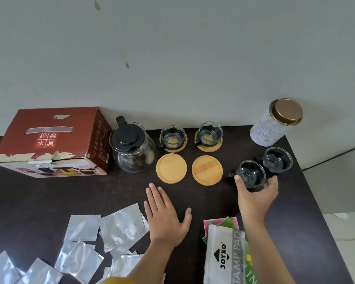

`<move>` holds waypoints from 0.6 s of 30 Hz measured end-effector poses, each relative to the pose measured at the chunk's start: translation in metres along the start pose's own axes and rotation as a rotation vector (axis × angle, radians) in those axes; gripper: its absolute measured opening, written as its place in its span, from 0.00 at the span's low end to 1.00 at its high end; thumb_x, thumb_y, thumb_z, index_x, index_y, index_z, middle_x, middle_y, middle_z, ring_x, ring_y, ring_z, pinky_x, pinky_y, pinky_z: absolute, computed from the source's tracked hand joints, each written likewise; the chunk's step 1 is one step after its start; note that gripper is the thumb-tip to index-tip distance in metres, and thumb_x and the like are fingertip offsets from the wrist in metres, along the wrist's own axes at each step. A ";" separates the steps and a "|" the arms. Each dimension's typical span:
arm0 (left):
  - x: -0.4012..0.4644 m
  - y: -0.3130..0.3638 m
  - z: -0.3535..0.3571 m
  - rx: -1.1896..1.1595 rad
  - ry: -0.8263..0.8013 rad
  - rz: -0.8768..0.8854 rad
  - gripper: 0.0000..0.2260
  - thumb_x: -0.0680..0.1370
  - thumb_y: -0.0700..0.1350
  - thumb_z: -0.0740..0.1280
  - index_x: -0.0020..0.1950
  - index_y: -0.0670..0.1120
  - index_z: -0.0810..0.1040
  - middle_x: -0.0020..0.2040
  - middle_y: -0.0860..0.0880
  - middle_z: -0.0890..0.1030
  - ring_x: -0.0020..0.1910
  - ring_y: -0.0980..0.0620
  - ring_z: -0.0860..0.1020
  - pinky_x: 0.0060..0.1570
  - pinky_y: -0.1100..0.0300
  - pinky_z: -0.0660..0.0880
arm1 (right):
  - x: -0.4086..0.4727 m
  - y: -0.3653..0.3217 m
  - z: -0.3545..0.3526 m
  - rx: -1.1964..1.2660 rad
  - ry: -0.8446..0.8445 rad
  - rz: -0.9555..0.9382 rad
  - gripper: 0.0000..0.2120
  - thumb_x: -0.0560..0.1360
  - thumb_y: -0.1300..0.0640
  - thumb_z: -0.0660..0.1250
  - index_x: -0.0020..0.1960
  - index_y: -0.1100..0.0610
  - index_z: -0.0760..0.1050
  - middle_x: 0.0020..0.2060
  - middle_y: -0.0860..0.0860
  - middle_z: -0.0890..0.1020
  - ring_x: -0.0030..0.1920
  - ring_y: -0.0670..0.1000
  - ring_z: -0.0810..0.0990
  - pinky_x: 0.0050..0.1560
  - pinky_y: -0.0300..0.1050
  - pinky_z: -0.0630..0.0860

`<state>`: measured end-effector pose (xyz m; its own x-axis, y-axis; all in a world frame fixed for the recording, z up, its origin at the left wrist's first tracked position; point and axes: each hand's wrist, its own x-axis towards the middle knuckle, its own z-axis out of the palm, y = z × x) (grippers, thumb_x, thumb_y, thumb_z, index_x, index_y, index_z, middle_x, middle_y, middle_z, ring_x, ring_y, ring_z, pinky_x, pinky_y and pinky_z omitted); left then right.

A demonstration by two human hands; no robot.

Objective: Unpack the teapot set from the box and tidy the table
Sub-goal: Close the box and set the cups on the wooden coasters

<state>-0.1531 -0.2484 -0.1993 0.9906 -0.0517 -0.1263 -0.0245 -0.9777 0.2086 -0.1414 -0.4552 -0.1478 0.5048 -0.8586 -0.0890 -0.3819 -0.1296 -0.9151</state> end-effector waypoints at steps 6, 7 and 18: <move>0.000 0.000 0.000 -0.004 -0.003 -0.002 0.44 0.71 0.67 0.56 0.73 0.33 0.59 0.75 0.33 0.53 0.75 0.36 0.52 0.69 0.41 0.58 | 0.003 0.012 0.012 0.189 -0.004 0.217 0.41 0.67 0.55 0.78 0.74 0.56 0.61 0.69 0.50 0.70 0.69 0.48 0.69 0.70 0.48 0.67; 0.000 0.000 0.000 -0.005 -0.002 -0.002 0.44 0.71 0.67 0.56 0.73 0.33 0.59 0.75 0.33 0.53 0.75 0.36 0.52 0.69 0.41 0.58 | 0.003 0.012 0.014 0.191 0.009 0.207 0.39 0.67 0.55 0.78 0.73 0.55 0.63 0.68 0.50 0.71 0.68 0.48 0.70 0.69 0.49 0.69; -0.001 -0.001 -0.001 0.004 -0.005 0.002 0.44 0.72 0.67 0.55 0.73 0.33 0.58 0.75 0.33 0.53 0.75 0.36 0.52 0.71 0.43 0.55 | -0.031 -0.011 0.029 0.235 -0.059 0.078 0.34 0.64 0.56 0.79 0.66 0.52 0.69 0.60 0.46 0.76 0.58 0.41 0.76 0.61 0.36 0.72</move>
<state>-0.1540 -0.2475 -0.1986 0.9899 -0.0548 -0.1308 -0.0271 -0.9785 0.2046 -0.1301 -0.4130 -0.1467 0.5274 -0.8305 -0.1795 -0.2346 0.0607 -0.9702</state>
